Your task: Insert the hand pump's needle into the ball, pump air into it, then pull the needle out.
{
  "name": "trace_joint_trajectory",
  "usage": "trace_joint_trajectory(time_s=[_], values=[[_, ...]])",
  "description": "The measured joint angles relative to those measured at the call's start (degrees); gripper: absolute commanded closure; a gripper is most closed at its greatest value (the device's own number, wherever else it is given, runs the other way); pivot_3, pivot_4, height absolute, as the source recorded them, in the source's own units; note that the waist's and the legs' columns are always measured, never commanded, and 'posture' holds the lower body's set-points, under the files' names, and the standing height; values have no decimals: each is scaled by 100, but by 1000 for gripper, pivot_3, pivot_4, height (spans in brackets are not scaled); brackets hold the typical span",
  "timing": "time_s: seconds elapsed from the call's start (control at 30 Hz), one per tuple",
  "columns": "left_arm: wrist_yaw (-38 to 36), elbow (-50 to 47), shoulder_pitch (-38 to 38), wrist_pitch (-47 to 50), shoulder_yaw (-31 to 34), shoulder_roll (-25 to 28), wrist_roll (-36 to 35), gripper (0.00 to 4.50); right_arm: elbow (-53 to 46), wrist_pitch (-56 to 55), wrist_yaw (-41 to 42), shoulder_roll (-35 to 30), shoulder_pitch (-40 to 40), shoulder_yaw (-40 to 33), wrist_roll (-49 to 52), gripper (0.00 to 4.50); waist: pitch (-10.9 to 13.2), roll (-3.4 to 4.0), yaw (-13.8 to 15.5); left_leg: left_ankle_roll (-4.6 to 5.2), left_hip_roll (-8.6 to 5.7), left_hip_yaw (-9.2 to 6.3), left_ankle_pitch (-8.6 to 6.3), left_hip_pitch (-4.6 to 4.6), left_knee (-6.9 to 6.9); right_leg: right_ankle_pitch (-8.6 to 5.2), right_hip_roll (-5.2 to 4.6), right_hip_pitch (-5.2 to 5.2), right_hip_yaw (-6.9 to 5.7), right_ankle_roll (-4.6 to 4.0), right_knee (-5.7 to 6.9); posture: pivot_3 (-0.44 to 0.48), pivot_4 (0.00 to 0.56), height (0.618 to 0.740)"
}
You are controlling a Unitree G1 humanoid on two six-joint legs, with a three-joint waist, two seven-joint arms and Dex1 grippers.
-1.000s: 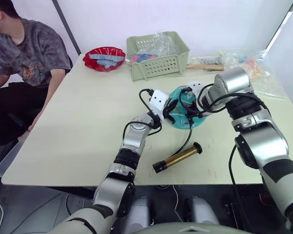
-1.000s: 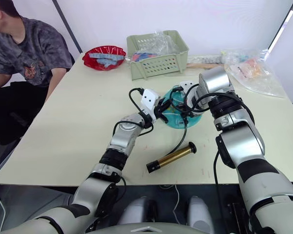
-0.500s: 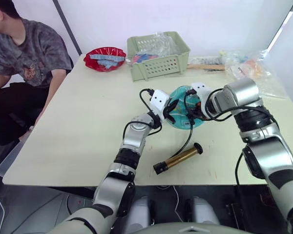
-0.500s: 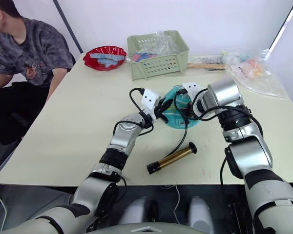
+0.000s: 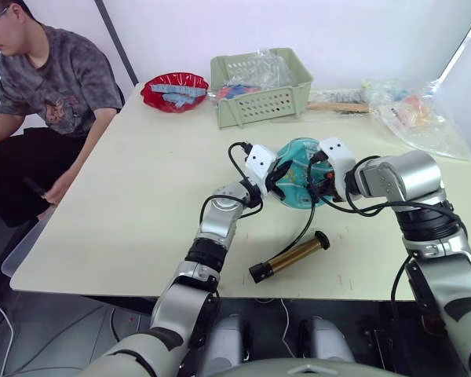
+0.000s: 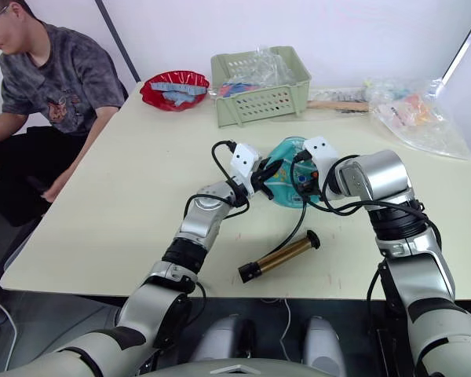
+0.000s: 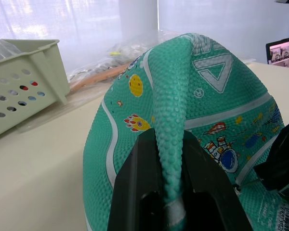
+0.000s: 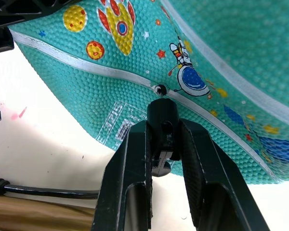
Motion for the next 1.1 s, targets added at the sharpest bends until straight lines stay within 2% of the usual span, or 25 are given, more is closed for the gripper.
trace_joint_trajectory(time_s=[0.03,0.23,0.27,0.4,0.57,0.6,0.7,0.9,1.0,1.03,1.1], values=[[-1,0,2,-2,-11,0,1,4500,-46,-1,-14,-4,13,-11,5,3013,1,2,4,0,-1,-2,0,-3,0,0,-1,-1,-2,0,-1,0,150,740],[-35,-29,-5,-44,-109,-69,-5,4500,-470,8,72,-132,330,-46,285,244,13,18,143,1,-10,-29,1,-69,1,4,-3,-36,-46,7,-17,0,150,740],[-43,-29,-6,-44,-116,-78,-5,4500,-606,-22,74,-205,356,-47,332,110,14,18,152,1,-10,-32,1,-73,1,9,-4,-32,-61,15,-25,0,150,740],[-70,-42,10,-53,-128,-85,-5,4500,-920,-55,53,-515,577,-145,365,110,15,17,167,7,-15,-40,-2,-76,1,7,-7,-21,-75,14,-39,0,150,740],[-71,-53,10,-53,-130,-82,-4,4500,-1343,-94,-5,-548,926,-519,433,110,26,20,159,10,-15,-54,-4,-74,0,6,-4,-15,-89,17,-38,0,150,740],[-71,-53,11,-54,-130,-84,-4,4500,-1563,-158,-102,-386,1145,-851,463,110,30,16,166,10,-14,-65,-4,-74,0,7,-2,-11,-99,18,-39,0,150,740],[-72,-54,7,-55,-131,-90,-4,4500,-1813,-271,-276,-165,1422,-1202,494,110,38,21,165,10,-18,-67,-4,-74,1,9,-2,-5,-101,25,-39,0,150,740],[-73,-54,14,-58,-131,-86,-4,4500,-2227,-528,-601,228,1876,-1590,509,110,40,20,159,10,-25,-75,-3,-71,1,6,-2,-1,-104,31,-37,0,150,740],[-73,-54,16,-64,-131,-85,-4,4500,-2273,-671,-827,517,2044,-1752,502,930,41,21,157,9,-28,-76,-3,-69,1,5,-1,0,-103,32,-35,0,150,740],[-73,-53,16,-65,-132,-85,-4,4500,-2273,-681,-862,549,2057,-1768,504,1381,41,21,156,9,-29,-76,-3,-69,1,5,-1,0,-103,33,-34,0,150,740],[-73,-53,15,-66,-133,-86,-3,4500,-2273,-696,-925,553,2065,-1770,503,1381,41,21,156,10,-30,-77,-3,-69,1,4,-1,1,-103,34,-35,0,150,740]])
